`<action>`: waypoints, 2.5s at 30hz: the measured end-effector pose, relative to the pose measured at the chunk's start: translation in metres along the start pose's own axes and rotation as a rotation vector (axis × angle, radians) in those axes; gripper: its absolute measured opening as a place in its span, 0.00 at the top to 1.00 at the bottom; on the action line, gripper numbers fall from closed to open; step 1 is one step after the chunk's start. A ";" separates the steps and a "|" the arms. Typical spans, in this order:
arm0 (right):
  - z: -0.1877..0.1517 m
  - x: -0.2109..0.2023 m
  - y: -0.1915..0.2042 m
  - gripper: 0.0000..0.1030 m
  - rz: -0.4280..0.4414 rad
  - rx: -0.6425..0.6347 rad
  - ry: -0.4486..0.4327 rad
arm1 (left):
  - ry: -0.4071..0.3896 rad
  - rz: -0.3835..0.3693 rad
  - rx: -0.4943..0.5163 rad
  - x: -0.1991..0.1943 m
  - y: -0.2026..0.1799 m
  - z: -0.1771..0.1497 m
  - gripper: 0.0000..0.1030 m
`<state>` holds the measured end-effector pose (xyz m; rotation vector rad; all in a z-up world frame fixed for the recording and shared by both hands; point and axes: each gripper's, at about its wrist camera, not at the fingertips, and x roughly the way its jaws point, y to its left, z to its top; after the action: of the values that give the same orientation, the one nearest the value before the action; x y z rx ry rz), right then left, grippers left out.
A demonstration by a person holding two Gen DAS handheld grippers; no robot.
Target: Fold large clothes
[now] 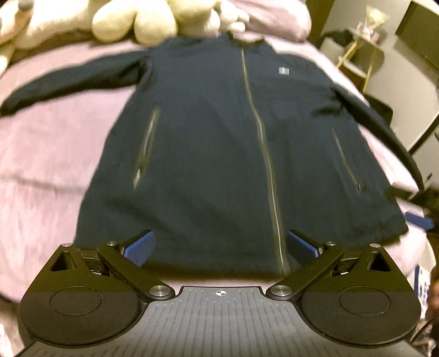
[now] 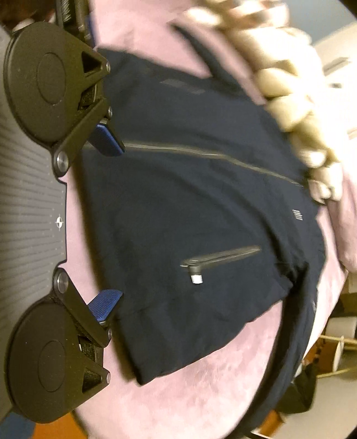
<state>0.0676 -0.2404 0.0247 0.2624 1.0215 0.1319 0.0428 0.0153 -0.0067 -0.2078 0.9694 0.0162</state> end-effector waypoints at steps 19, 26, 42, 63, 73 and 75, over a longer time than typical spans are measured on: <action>0.092 0.072 -0.311 0.59 -0.032 1.140 -0.553 | -0.112 0.129 0.050 0.146 -0.046 0.135 0.00; 0.078 0.097 -0.355 0.82 0.034 1.292 -0.636 | -0.039 0.180 0.014 0.192 -0.037 0.138 0.00; 0.176 0.130 0.022 0.81 -0.386 -0.596 -0.558 | -0.129 -0.003 -0.170 0.144 0.029 0.151 0.00; 0.118 0.111 -0.075 0.43 0.166 0.126 -0.295 | 0.105 -0.436 -0.256 0.273 -0.055 0.236 0.25; 0.090 0.126 -0.128 0.51 0.306 0.372 -0.244 | 0.171 -0.405 -0.343 0.305 -0.064 0.244 0.73; 0.090 0.124 -0.127 0.51 0.299 0.379 -0.247 | 0.157 -0.393 -0.323 0.303 -0.067 0.244 0.79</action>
<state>0.2073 -0.3482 -0.0679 0.7594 0.7511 0.1717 0.4212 -0.0297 -0.1098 -0.7032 1.0657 -0.2076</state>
